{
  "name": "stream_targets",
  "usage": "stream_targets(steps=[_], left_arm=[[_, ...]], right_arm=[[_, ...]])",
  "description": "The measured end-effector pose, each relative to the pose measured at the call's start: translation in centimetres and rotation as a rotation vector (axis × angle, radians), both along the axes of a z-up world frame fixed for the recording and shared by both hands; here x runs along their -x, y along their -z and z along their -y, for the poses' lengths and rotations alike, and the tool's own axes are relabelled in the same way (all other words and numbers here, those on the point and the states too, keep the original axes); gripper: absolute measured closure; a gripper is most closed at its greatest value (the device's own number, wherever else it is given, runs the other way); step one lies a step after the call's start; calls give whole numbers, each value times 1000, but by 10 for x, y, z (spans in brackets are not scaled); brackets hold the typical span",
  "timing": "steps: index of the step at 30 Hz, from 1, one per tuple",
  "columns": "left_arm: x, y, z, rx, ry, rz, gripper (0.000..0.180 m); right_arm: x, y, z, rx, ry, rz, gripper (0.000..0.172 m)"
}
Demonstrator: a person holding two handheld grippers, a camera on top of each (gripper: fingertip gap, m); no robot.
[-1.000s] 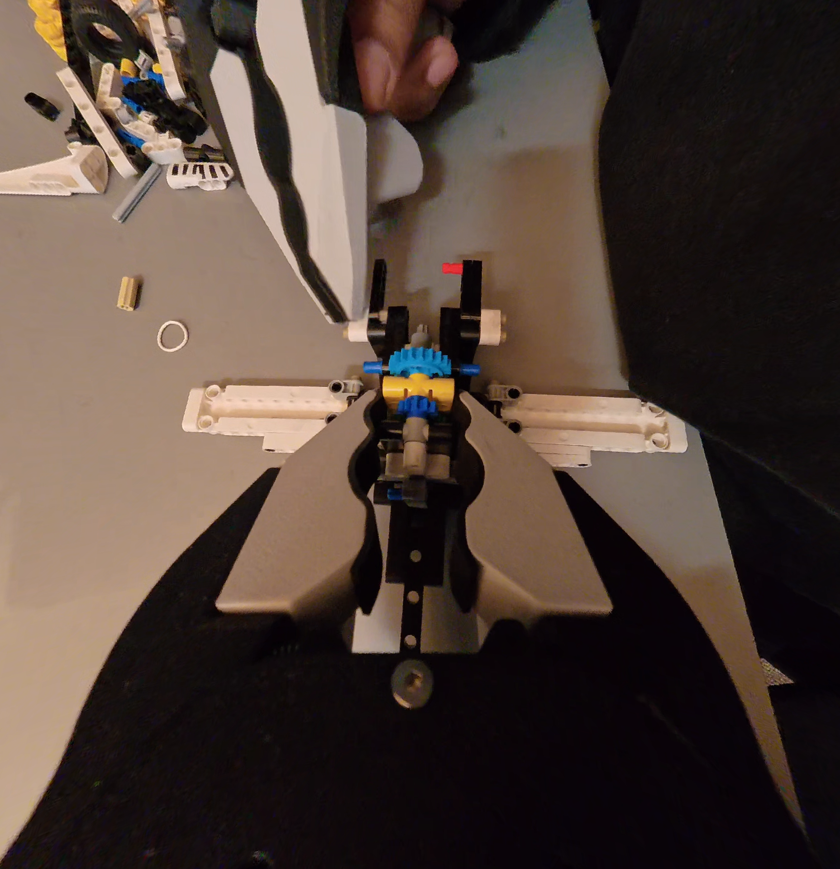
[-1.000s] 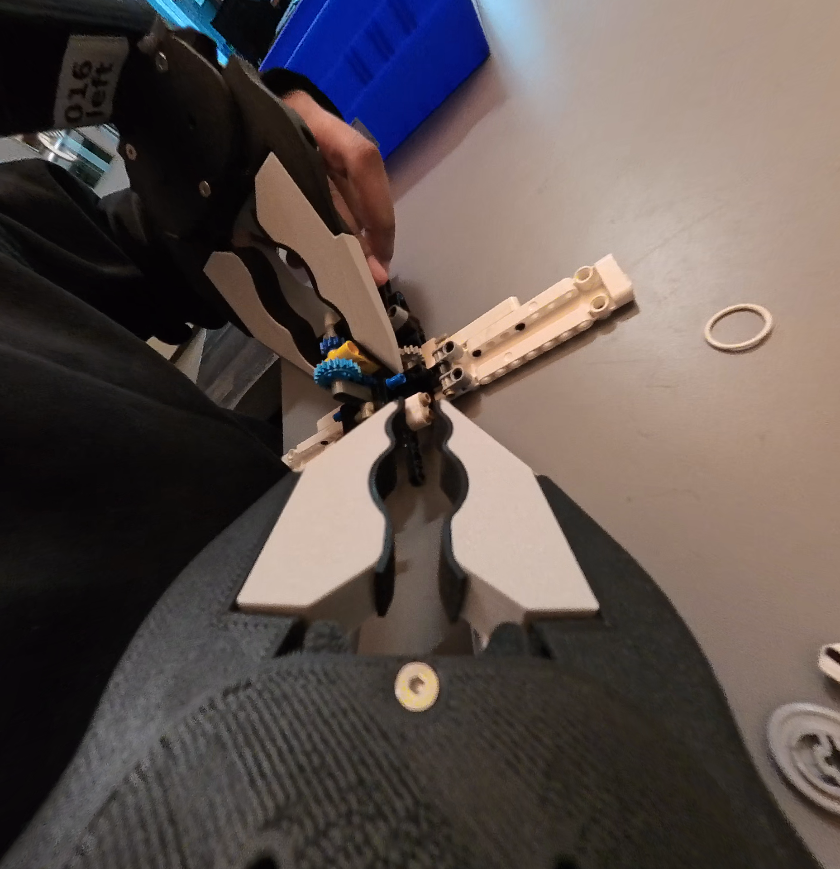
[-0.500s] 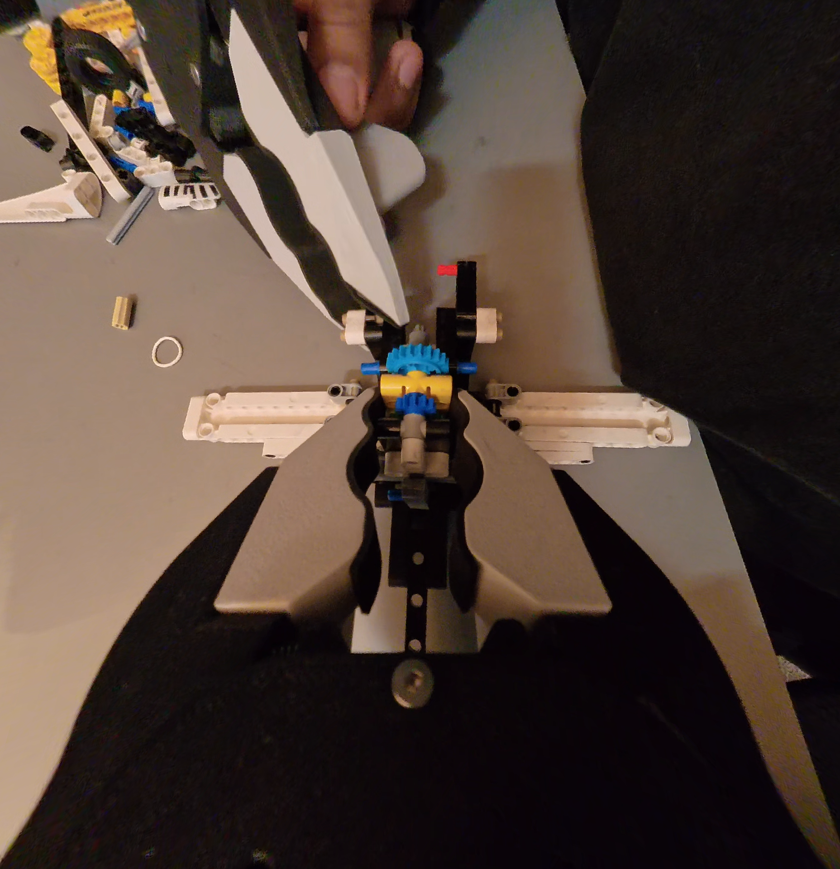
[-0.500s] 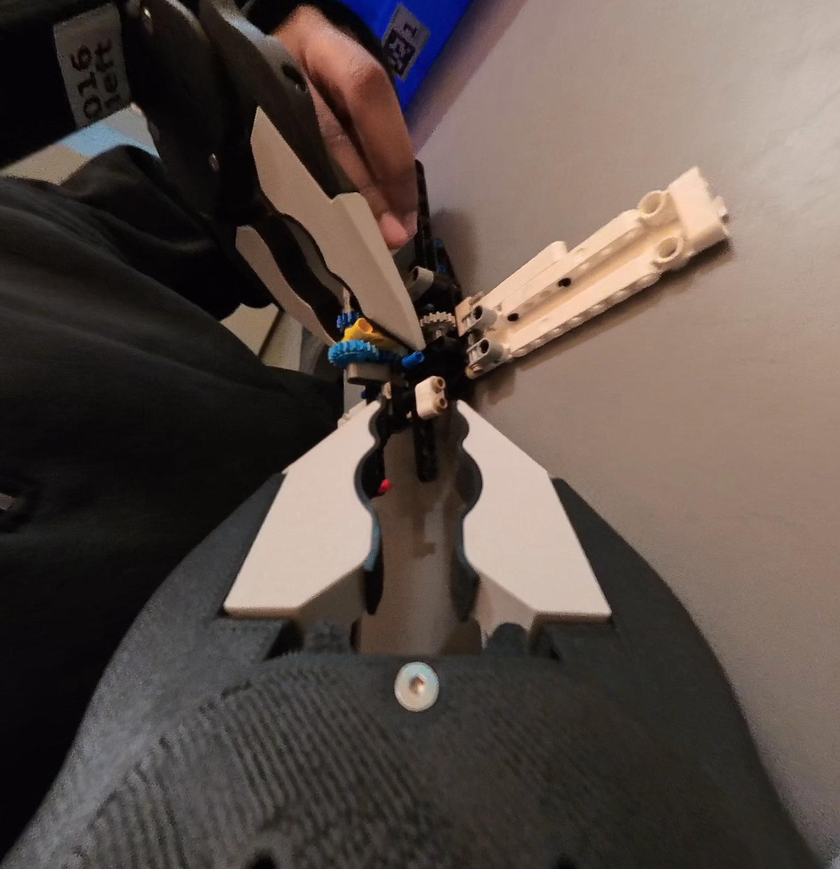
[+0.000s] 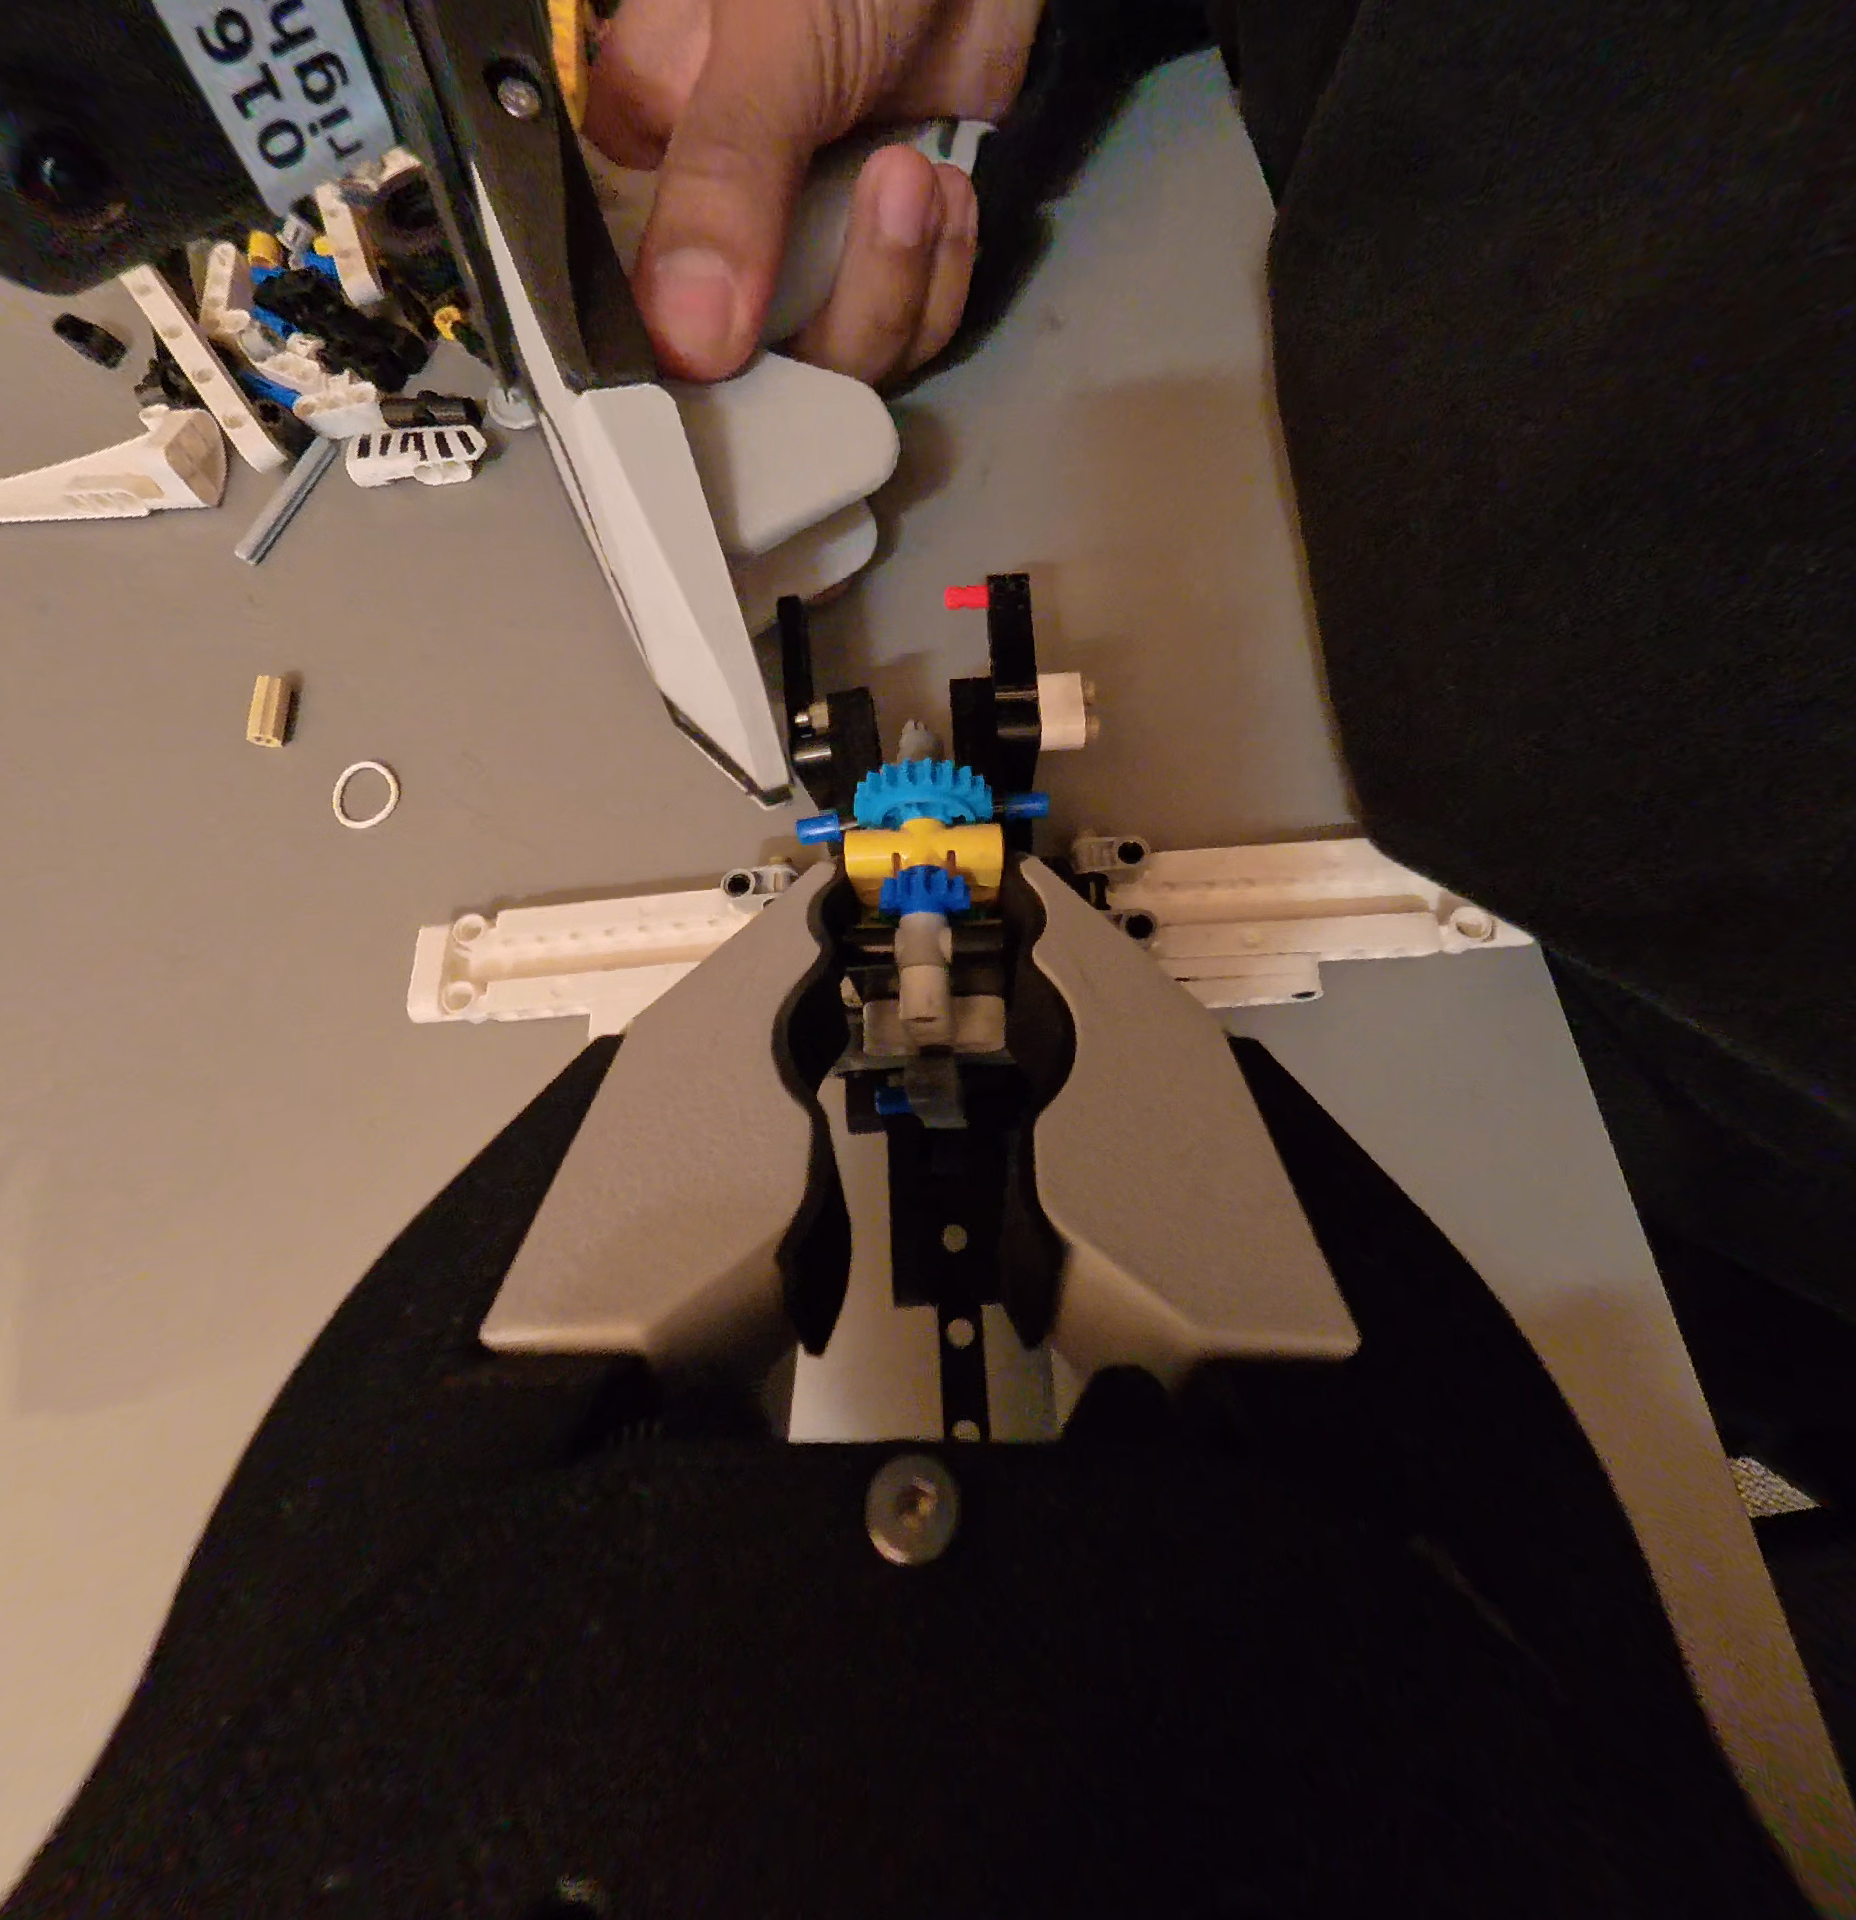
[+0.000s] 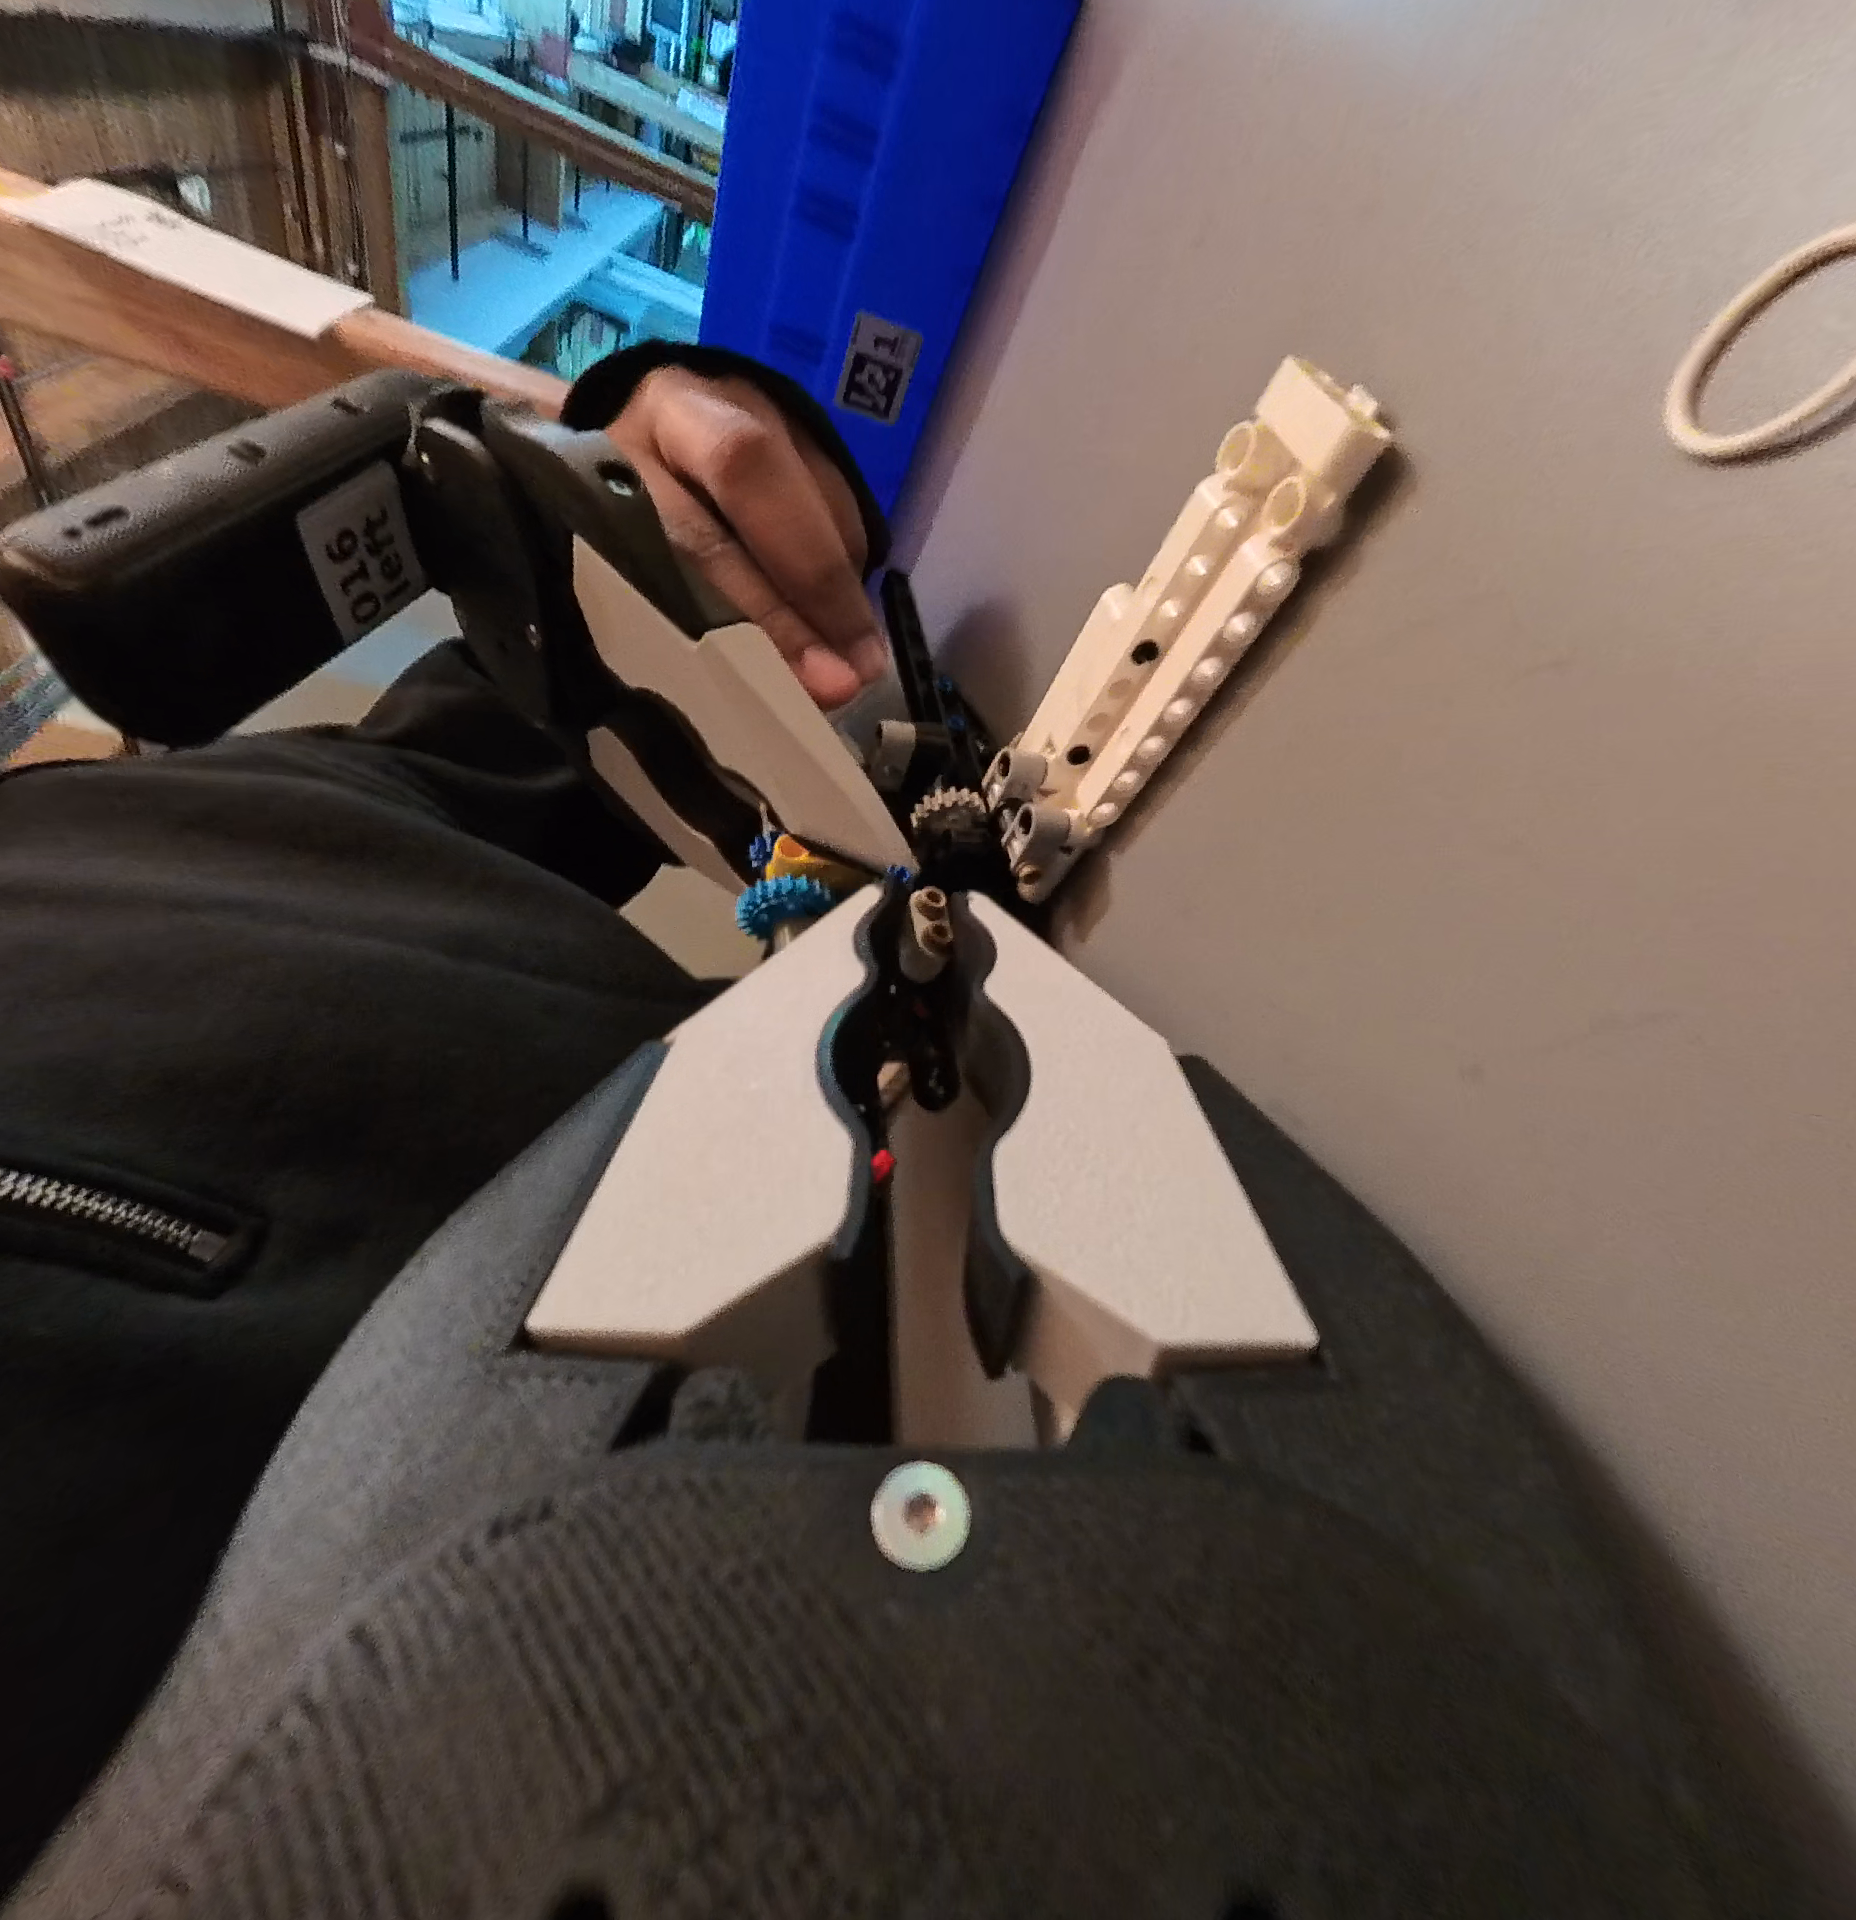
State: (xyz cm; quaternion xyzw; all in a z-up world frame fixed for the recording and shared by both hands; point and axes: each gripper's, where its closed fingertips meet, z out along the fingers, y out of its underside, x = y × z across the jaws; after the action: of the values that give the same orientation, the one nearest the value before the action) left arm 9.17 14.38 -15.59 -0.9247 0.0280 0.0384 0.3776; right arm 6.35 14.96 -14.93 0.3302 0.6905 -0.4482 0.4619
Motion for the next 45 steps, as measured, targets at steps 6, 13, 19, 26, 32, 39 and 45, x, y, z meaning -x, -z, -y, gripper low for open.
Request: stream_targets(steps=[6,13,19,26,32,39,45], left_arm=[[2,1,2,0,-15,-9,153],[-19,0,-10,8,85,-28,153],[-5,1,3,31,53,-14,154],[-3,-2,4,11,35,-50,154],[-2,-4,6,-26,-28,-62,155],[2,-2,8,3,-47,-91,154],[8,-2,6,13,-45,-95,152]], right_arm=[[9,0,3,4,118,18,167],[82,-12,-29,28,506,-158,172],[23,-3,-20,-85,284,-232,152],[-12,-1,-6,-8,115,82,142],[-4,-8,-1,87,170,186,166],[9,-7,5,101,317,204,168],[20,-7,4,108,414,192,168]])
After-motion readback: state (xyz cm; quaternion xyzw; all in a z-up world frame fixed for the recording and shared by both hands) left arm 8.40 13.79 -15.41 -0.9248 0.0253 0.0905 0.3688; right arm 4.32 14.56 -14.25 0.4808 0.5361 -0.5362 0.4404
